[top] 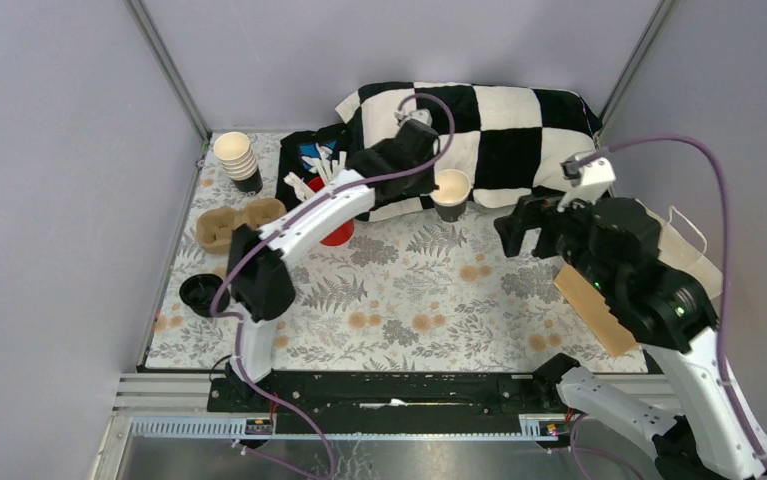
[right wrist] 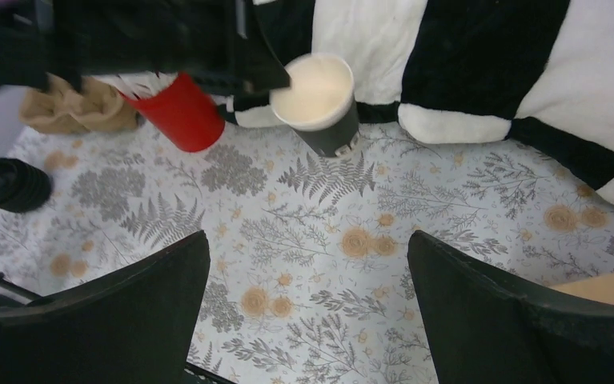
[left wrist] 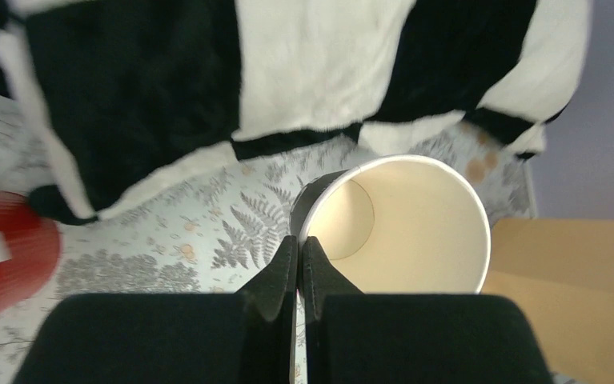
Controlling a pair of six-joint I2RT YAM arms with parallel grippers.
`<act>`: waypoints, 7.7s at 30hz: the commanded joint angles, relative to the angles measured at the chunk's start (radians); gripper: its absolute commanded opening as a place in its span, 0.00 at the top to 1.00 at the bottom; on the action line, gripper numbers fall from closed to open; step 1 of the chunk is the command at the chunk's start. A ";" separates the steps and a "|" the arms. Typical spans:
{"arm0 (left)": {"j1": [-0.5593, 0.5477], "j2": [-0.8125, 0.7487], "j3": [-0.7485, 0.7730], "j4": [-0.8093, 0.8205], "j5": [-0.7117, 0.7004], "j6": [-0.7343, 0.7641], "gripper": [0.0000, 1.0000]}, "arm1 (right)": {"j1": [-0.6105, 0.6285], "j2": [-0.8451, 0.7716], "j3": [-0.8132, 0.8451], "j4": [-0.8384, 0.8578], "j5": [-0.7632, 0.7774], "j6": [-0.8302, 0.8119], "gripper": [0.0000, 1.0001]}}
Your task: Pack the takeout coffee
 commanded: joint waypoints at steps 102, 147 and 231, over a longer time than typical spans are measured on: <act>0.868 -0.093 -0.421 -0.065 0.447 0.195 0.55 | 0.050 0.070 -0.095 0.062 -0.037 -0.119 0.00; 0.826 0.013 -0.335 -0.128 0.380 0.240 0.69 | 0.049 0.069 -0.102 0.066 -0.054 -0.115 0.00; -0.055 -0.543 -0.098 0.015 0.090 -0.357 1.00 | 0.093 0.294 0.198 0.256 -0.432 0.375 0.33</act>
